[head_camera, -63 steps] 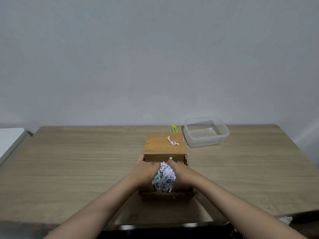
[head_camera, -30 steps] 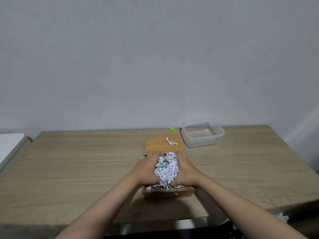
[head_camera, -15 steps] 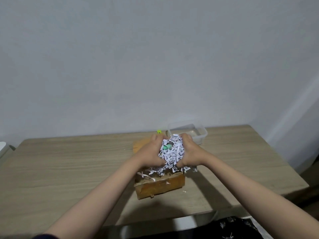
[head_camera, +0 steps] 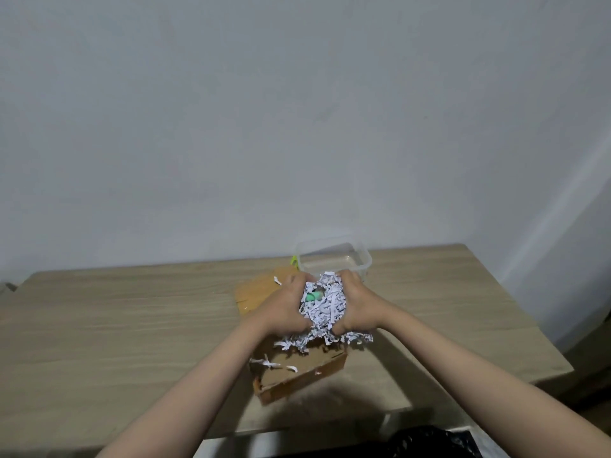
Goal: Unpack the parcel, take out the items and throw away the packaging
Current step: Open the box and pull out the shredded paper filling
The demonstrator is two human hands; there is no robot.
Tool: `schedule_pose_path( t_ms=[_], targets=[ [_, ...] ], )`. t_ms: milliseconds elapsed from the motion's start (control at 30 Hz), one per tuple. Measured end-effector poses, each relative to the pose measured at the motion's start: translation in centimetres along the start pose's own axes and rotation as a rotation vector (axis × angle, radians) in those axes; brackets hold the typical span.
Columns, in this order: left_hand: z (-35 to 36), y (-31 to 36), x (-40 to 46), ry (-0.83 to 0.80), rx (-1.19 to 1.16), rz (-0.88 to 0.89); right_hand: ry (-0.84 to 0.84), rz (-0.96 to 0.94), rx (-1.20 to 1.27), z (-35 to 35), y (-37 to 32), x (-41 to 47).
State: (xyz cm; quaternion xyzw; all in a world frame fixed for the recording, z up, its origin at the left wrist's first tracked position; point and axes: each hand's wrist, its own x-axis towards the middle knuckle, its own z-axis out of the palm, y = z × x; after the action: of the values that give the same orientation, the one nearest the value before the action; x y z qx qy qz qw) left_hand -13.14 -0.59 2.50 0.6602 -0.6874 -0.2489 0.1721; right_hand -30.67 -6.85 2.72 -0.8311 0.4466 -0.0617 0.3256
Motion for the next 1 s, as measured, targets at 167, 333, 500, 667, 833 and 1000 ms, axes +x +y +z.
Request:
schedule_pose_path(
  t_ms=[167, 333, 500, 667, 833, 1000],
  targets=[
    [-1.2, 1.8, 1.2, 0.066, -0.017, 0.029, 0.012, -0.023, -0.072, -3.3, -0.1, 0.3],
    [-0.3, 4.5, 2.7, 0.063, 0.015, 0.065, 0.027, 0.002, -0.063, -5.6, 1.8, -1.0],
    [2.3, 6.9, 4.0, 0.037, 0.011, 0.068, 0.053, 0.027, -0.1, -6.9, 4.7, -2.7],
    [5.8, 9.7, 5.5, -0.031, -0.055, 0.052, 0.057, 0.076, -0.127, -7.5, 8.9, -4.5],
    [9.7, 12.5, 7.2, -0.064, -0.119, 0.078, 0.065, 0.145, -0.111, -8.3, 13.2, -6.3],
    [13.7, 14.2, 9.0, -0.104, -0.114, 0.078, 0.058, 0.201, -0.078, -8.3, 17.6, -7.6]
  ],
)
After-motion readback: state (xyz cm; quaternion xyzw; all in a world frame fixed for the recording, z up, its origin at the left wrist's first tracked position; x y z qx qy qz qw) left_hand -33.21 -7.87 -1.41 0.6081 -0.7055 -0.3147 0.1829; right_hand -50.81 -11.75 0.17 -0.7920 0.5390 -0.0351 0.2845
